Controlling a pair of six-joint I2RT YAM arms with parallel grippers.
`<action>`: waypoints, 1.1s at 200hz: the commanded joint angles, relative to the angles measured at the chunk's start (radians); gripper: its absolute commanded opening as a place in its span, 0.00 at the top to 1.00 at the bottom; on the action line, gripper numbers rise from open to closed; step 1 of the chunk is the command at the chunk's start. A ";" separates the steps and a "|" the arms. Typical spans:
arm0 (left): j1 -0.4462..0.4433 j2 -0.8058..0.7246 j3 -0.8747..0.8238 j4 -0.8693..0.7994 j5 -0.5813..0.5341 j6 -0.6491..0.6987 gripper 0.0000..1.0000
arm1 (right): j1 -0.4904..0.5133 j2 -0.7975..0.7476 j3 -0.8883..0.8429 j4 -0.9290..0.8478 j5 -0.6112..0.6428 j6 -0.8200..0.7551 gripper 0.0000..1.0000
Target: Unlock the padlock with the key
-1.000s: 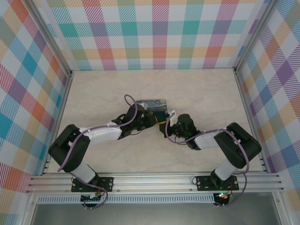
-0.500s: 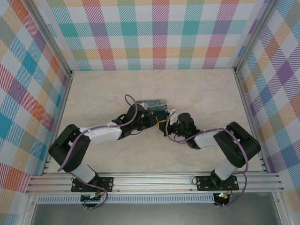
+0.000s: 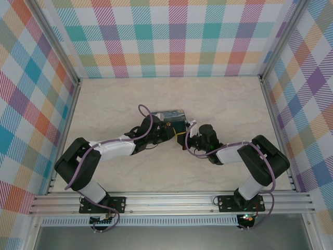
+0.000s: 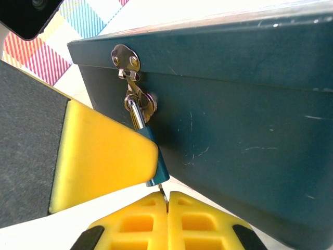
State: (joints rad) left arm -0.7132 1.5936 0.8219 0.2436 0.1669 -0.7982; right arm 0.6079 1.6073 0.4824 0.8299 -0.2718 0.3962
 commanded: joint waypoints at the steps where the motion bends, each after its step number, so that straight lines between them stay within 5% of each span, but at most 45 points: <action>1: -0.025 0.020 -0.002 -0.007 0.095 -0.012 0.75 | -0.007 -0.036 0.032 0.167 0.002 0.045 0.99; 129: -0.013 -0.184 -0.088 -0.142 -0.058 -0.028 0.36 | 0.030 -0.021 -0.032 -0.054 0.047 0.344 1.00; 220: -0.007 -0.218 -0.247 0.114 -0.014 -0.272 0.41 | 0.067 -0.035 -0.044 -0.094 0.073 0.646 1.00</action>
State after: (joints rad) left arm -0.7242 1.3529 0.6067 0.2283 0.1230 -0.9646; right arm 0.6662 1.5867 0.4484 0.7151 -0.2092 0.9257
